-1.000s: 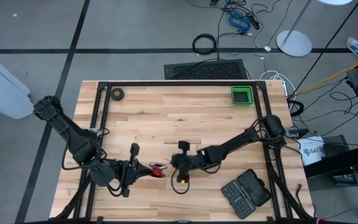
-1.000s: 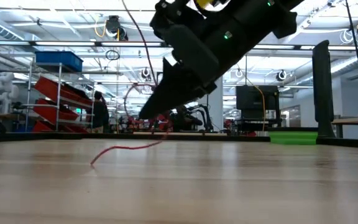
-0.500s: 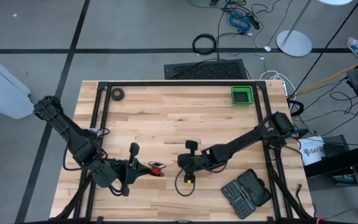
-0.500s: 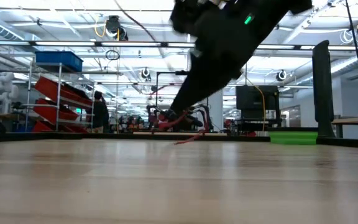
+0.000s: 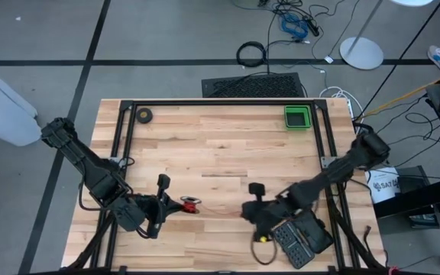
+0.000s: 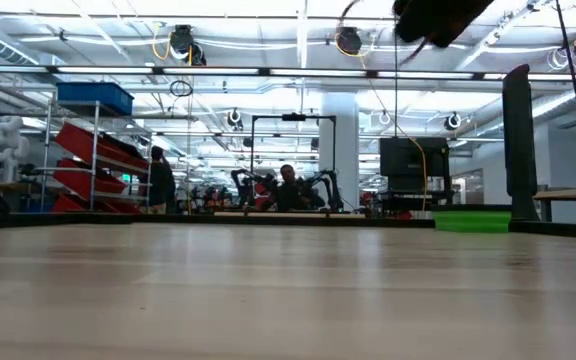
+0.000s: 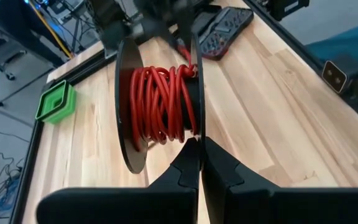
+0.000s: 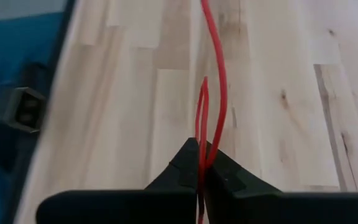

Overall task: Coil cords
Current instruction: Coil the red wire on the black spool

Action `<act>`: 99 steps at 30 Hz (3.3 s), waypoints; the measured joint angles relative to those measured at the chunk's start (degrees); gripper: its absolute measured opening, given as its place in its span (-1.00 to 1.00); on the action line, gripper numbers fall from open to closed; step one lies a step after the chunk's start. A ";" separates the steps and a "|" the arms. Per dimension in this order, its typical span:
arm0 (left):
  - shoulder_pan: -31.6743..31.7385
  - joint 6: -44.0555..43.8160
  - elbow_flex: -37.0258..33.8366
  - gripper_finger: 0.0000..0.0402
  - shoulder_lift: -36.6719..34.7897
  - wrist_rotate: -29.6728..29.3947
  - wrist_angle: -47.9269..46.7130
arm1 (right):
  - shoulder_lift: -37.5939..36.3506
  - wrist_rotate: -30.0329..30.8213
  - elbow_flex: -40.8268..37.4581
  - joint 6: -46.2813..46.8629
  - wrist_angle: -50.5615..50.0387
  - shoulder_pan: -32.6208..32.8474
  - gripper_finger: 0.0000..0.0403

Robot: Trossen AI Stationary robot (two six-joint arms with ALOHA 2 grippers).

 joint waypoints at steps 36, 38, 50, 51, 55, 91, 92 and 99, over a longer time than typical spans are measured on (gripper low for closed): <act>7.15 -7.04 -1.48 -0.97 1.33 13.22 -1.19 | -5.68 28.60 12.17 -27.41 7.41 9.17 -1.00; 7.15 -5.14 -1.48 -0.97 2.23 15.33 0.79 | -4.85 28.62 12.17 -29.54 9.02 8.51 -1.00; 7.15 6.25 -1.54 -0.97 8.87 27.55 9.01 | -1.02 28.56 12.17 -37.43 21.38 3.95 -1.00; 7.15 7.50 -1.54 -0.97 9.20 27.72 10.01 | -0.55 28.48 12.17 -37.51 21.44 3.63 -1.00; 7.13 10.02 -1.54 -0.97 9.50 28.96 13.02 | 1.40 28.24 12.15 -37.58 22.03 2.17 -1.00; 7.68 13.18 -1.52 -0.97 9.49 38.16 26.50 | 4.95 11.69 12.13 -32.68 29.24 -3.42 -1.00; 7.48 13.76 -1.52 -0.97 9.49 38.16 26.64 | 5.07 11.68 12.13 -32.53 29.03 -3.60 -1.00; 6.51 15.62 -1.48 -0.97 9.49 38.23 27.50 | 5.95 8.39 12.13 -30.93 29.33 -5.04 -1.00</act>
